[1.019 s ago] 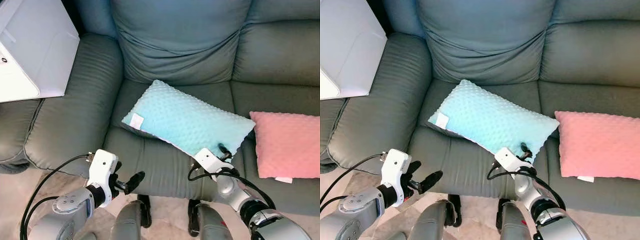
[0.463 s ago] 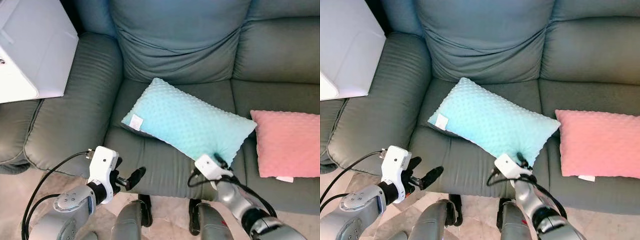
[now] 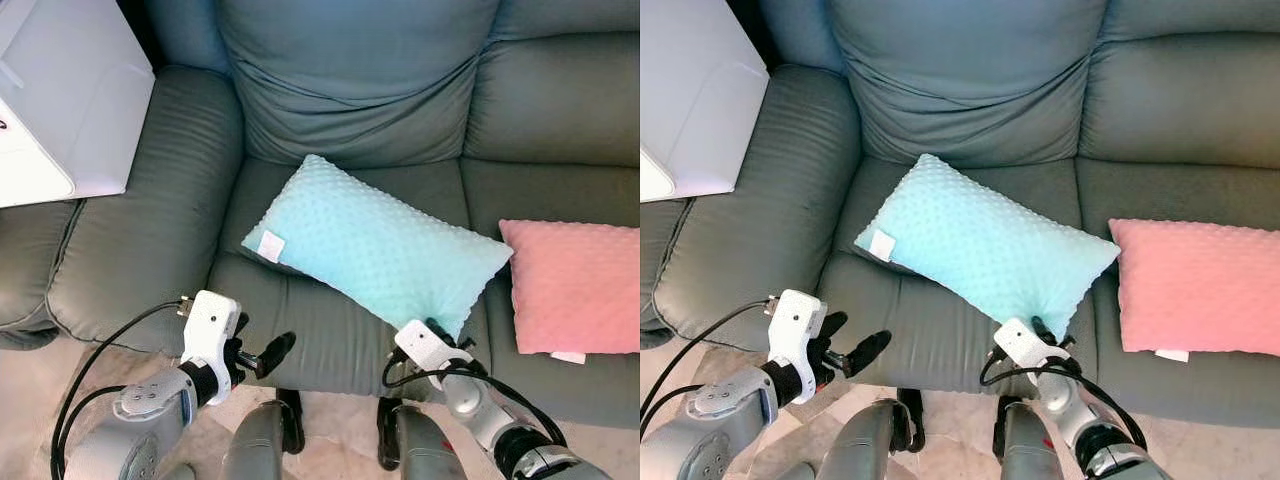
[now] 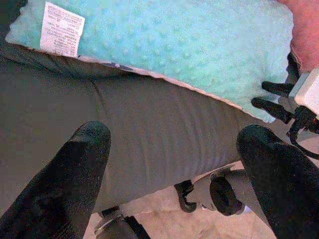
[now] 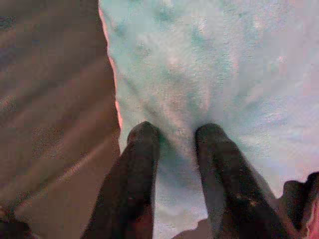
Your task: Move the pillow to the sofa
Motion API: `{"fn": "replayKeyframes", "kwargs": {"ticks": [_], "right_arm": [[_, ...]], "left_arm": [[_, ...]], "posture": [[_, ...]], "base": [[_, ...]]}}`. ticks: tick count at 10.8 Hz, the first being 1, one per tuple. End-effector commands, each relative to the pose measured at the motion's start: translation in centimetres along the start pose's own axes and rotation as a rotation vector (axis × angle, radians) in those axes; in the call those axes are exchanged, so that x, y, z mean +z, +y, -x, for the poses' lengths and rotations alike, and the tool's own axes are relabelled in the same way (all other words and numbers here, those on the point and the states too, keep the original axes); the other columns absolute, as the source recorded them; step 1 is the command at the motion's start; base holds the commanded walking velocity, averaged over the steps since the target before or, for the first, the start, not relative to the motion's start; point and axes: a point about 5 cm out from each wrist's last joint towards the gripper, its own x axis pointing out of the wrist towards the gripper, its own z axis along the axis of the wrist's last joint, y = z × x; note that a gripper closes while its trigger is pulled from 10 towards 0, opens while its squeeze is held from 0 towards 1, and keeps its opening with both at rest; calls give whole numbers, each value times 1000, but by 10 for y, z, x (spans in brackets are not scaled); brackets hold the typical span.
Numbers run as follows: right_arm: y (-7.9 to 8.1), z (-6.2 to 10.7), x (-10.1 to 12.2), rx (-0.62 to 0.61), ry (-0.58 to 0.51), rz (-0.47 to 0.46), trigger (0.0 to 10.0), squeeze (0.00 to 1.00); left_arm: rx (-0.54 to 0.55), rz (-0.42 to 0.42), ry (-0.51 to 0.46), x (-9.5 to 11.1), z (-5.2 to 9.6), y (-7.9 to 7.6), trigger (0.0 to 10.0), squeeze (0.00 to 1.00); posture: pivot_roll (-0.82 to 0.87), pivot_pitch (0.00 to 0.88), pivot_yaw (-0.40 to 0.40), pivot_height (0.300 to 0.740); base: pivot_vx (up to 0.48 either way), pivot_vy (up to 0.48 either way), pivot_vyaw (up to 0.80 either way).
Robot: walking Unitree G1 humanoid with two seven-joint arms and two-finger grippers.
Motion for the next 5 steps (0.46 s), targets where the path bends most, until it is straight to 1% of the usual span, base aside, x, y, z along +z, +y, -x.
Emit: {"fn": "replayKeyframes", "kwargs": {"ticks": [1, 2, 3, 4, 5], "right_arm": [[15, 2, 4, 60, -31, 3, 0, 0], [21, 3, 13, 92, -93, 37, 0, 0], [23, 5, 13, 105, -122, 50, 0, 0], [25, 15, -2, 128, -132, 75, 0, 0], [26, 21, -13, 139, -126, 86, 0, 0]], "left_arm": [[29, 10, 37, -10, 3, 4, 10000, 0], [28, 9, 35, -9, 1, 5, 10000, 0], [28, 8, 34, -9, 1, 5, 10000, 0], [21, 10, 34, -10, -3, 4, 10000, 0], [14, 11, 31, -10, -6, 3, 10000, 0]], "posture": [[86, 404, 111, 740], [81, 398, 109, 740], [77, 396, 109, 740], [44, 390, 100, 740], [33, 388, 97, 740]], "base": [[0, 0, 0], [0, 0, 0], [0, 0, 0], [0, 0, 0], [0, 0, 0]]}}
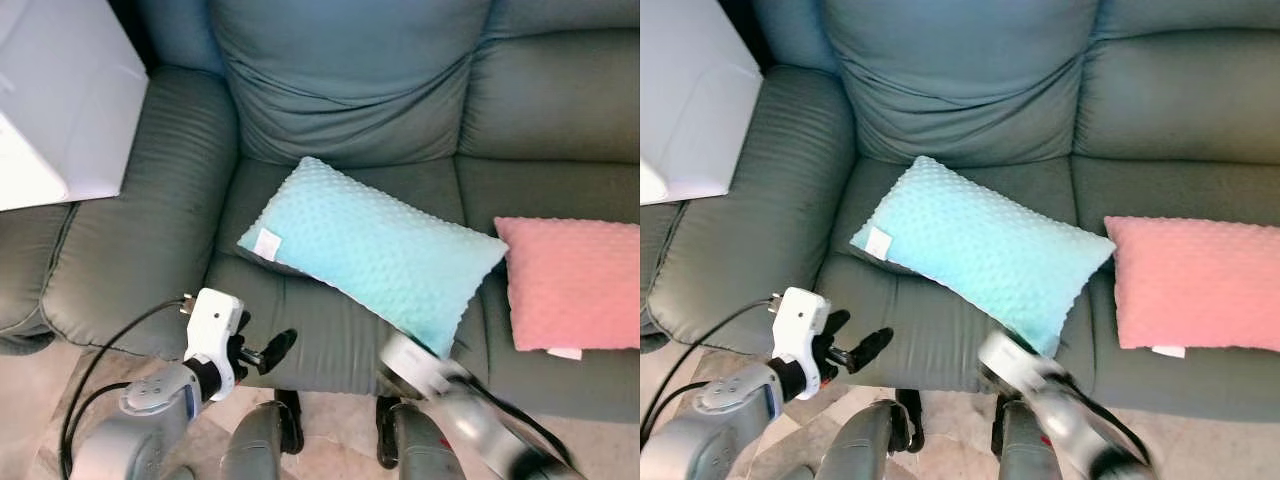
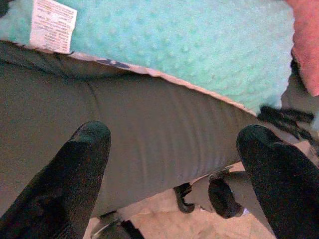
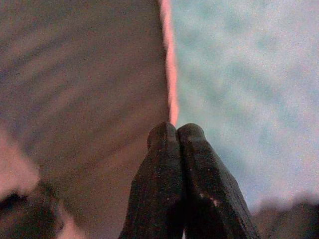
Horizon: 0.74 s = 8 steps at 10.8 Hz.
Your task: Move the pillow to the sofa
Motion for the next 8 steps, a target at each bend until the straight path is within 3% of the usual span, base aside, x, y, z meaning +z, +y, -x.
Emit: {"fn": "replayKeyframes", "kwargs": {"ticks": [1, 2, 3, 4, 5, 8], "right_arm": [[15, 12, -12, 51, 16, 2, 0, 0], [15, 20, -23, 49, 46, 14, 0, 0], [2, 21, -22, -20, 10, 13, 7137, 0], [-14, 16, -6, -106, -86, 7, 10000, 412], [-29, 8, 17, -172, -191, -7, 10000, 1000], [-43, -5, 49, -221, -279, -30, 10000, 1000]], "left_arm": [[12, 0, 29, -8, 0, 0, 10000, 0], [9, 2, 26, -8, -2, 0, 10000, 0], [9, 1, 23, -8, -3, 0, 10000, 0], [11, 2, 22, -9, -4, 1, 10000, 0], [15, 2, 19, -9, -3, 2, 10000, 0], [19, 8, 10, -9, -5, 1, 10000, 0]], "posture": [[21, 386, 93, 740], [13, 385, 93, 740], [9, 384, 94, 740], [8, 381, 94, 740], [9, 376, 90, 740], [3, 369, 84, 740]], "base": [[0, 0, 0], [0, 0, 0], [0, 0, 0], [0, 0, 0], [0, 0, 0], [0, 0, 0]]}}
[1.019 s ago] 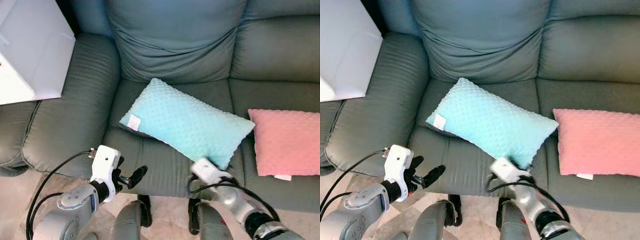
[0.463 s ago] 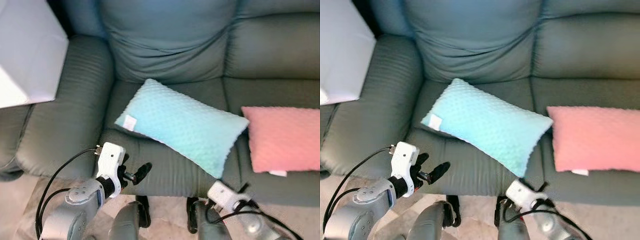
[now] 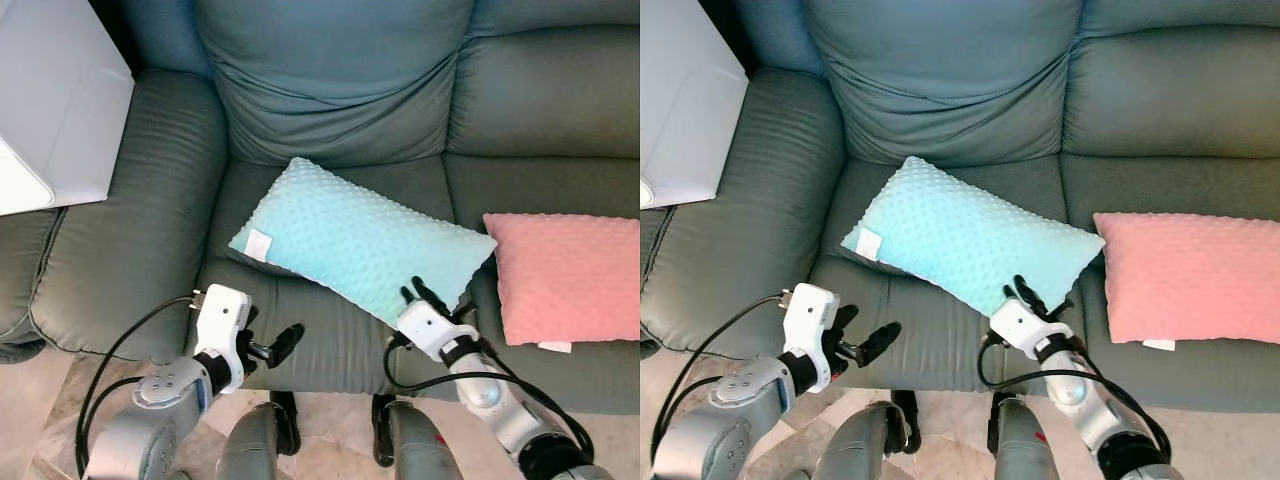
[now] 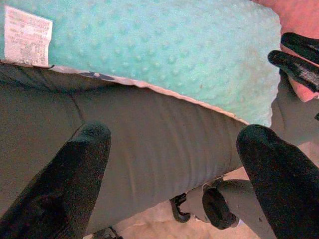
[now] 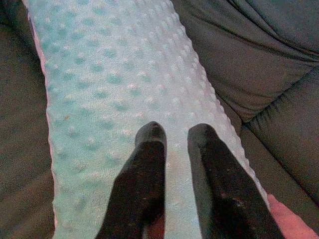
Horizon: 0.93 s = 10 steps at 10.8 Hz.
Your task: Move the pillow to the sofa
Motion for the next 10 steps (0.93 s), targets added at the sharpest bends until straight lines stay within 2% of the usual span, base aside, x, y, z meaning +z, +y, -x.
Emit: {"fn": "replayKeyframes", "kwargs": {"ticks": [1, 7, 10], "right_arm": [[8, 4, -7, 28, 50, -18, 10000, 1000], [5, -7, -20, 27, 198, -7, 10000, 1000], [0, -19, -11, 5, 194, -44, 10000, 1000]], "left_arm": [[19, 13, 40, -11, 2, 2, 10000, 0], [29, 15, 63, -17, 15, 3, 10000, 0], [35, 8, 78, -18, 18, 7, 10000, 0]], "posture": [[4, 368, 84, 740], [46, 393, 109, 740], [52, 408, 116, 740]], "base": [[0, 0, 0], [0, 0, 0], [0, 0, 0]]}}
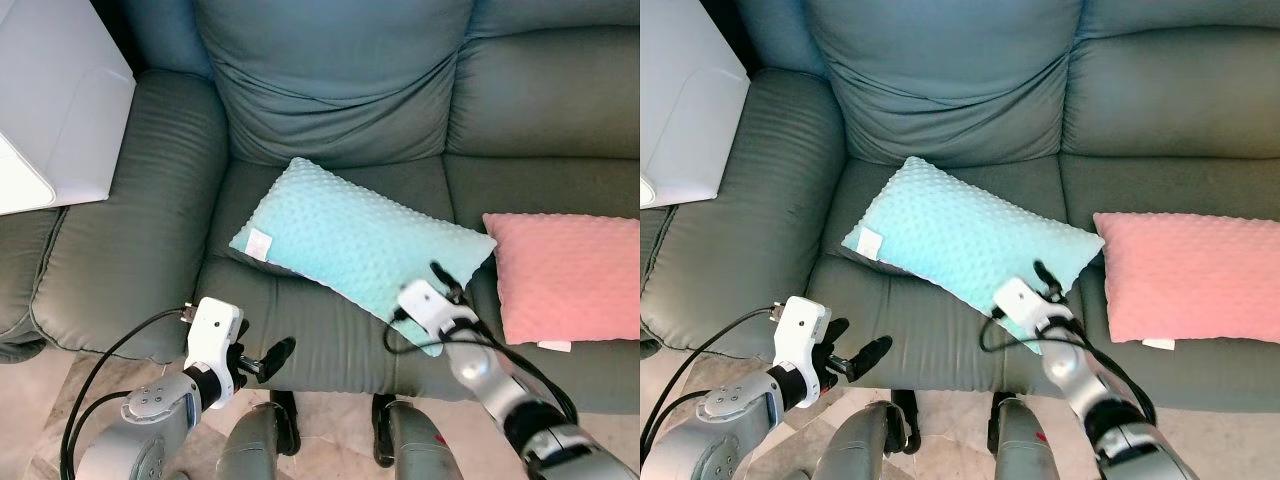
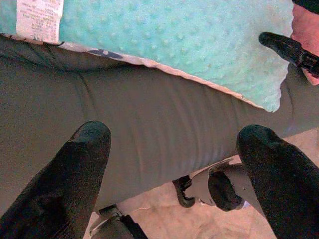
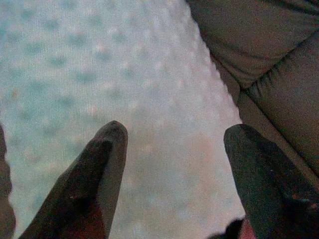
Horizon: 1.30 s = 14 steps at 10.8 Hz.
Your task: Move the pillow to the sofa
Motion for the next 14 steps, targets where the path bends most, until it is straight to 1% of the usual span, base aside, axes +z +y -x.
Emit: {"fn": "replayKeyframes", "kwargs": {"ticks": [1, 2, 3, 4, 5, 6, 7, 8, 9, 10, 12, 14], "right_arm": [[14, 4, -2, 44, 16, -42, 10000, 1000], [20, 2, 5, 71, -15, -84, 10000, 1000], [23, 2, 7, 84, -15, -123, 10000, 1000], [26, 3, 6, 94, -8, -113, 10000, 1000], [29, 6, -3, 96, 41, -82, 10000, 1000], [33, 12, -17, 115, 129, -52, 10000, 1000], [37, 16, -26, 142, 177, -35, 10000, 1000], [44, 22, -34, 176, 225, -25, 10000, 0], [46, 27, -41, 177, 263, 5, 10000, 0], [46, 28, -43, 171, 274, 21, 10000, 0], [38, 29, -50, 118, 316, 87, 10000, 0], [26, 25, -50, 50, 310, 169, 10000, 0]], "left_arm": [[11, 11, 26, -6, 3, 1, 10000, 0], [2, 12, 26, -5, 3, -2, 10000, 0], [0, 11, 29, -6, 3, -2, 10000, 0], [0, 11, 30, -6, 3, -1, 10000, 0], [2, 8, 29, -5, 3, 0, 10000, 0], [6, 7, 28, -4, 4, 1, 10000, 0], [6, 8, 29, -5, 5, 0, 10000, 0], [4, 8, 30, -5, 6, -1, 10000, 0], [12, 9, 31, -5, 11, -1, 10000, 0], [19, 9, 32, -5, 13, -1, 10000, 0], [45, 5, 41, -7, 22, 4, 10000, 0], [71, 10, 40, -8, 31, 2, 10000, 0]], "posture": [[52, 405, 117, 740], [52, 400, 119, 740], [53, 398, 121, 740], [56, 396, 119, 740], [58, 393, 118, 740], [62, 392, 117, 740], [67, 393, 119, 740], [82, 399, 124, 740], [102, 410, 134, 740], [111, 417, 139, 740], [131, 437, 155, 740], [151, 457, 170, 740]], "base": [[0, 0, 0], [0, 0, 0], [0, 0, 0], [0, 0, 0], [0, 0, 0], [0, 0, 0], [0, 0, 0], [0, 0, 0], [0, 0, 0], [0, 0, 0], [0, 0, 0], [0, 0, 0]]}}
